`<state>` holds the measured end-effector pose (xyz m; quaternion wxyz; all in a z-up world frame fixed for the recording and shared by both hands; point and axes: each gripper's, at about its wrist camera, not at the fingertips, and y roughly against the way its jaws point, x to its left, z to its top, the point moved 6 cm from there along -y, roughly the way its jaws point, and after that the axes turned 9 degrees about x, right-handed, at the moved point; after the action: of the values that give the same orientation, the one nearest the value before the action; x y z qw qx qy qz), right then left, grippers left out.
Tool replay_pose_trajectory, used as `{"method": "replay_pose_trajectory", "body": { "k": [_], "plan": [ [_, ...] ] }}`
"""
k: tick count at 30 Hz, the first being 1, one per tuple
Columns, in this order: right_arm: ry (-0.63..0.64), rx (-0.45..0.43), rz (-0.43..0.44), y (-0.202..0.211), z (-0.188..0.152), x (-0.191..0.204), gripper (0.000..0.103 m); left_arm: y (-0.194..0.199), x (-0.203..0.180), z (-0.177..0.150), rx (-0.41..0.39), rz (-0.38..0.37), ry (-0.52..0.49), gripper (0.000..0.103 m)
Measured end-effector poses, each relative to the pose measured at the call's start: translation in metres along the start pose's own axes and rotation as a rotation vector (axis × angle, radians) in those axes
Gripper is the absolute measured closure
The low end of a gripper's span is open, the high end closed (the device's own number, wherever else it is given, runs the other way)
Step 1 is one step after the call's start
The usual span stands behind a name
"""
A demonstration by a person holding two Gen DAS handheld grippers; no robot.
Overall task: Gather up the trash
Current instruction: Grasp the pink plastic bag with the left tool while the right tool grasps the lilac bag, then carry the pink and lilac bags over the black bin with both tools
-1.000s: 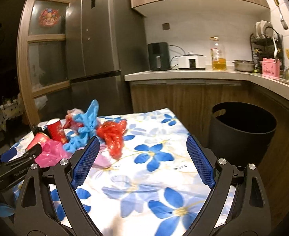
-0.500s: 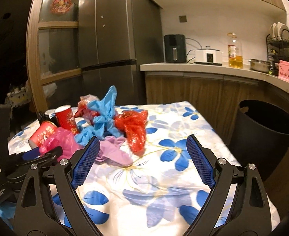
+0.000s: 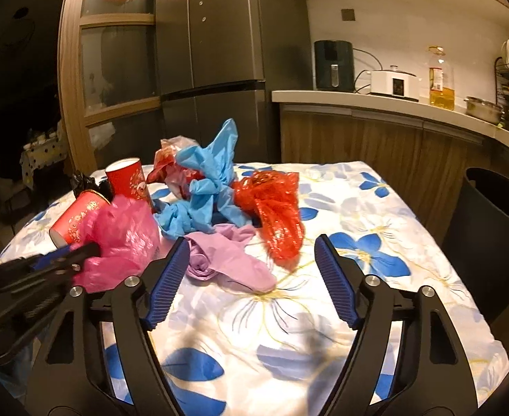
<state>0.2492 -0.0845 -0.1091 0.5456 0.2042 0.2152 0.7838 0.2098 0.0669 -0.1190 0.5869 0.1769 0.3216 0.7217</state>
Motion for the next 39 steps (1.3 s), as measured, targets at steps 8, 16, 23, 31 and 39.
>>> {"method": "replay_pose_trajectory", "body": {
  "k": [8,16,23,31,39],
  "plan": [
    [-0.006,0.067,0.039,-0.031,0.004,0.01,0.039,0.031,0.009,0.013,-0.087,-0.023,0.02,0.076],
    [0.002,0.172,0.07,-0.063,-0.001,0.019,0.055,0.036,0.015,0.019,-0.112,-0.015,0.03,0.076],
    [0.028,0.206,0.093,-0.069,-0.006,0.025,0.085,0.035,0.014,0.019,-0.109,-0.016,0.028,0.076],
    [0.028,0.194,0.131,-0.054,-0.007,0.025,0.098,0.039,0.012,0.02,-0.119,0.001,0.024,0.076],
    [0.033,0.115,0.137,0.001,-0.008,0.012,0.098,0.05,0.001,0.017,-0.136,-0.003,0.007,0.076]
  ]
}}
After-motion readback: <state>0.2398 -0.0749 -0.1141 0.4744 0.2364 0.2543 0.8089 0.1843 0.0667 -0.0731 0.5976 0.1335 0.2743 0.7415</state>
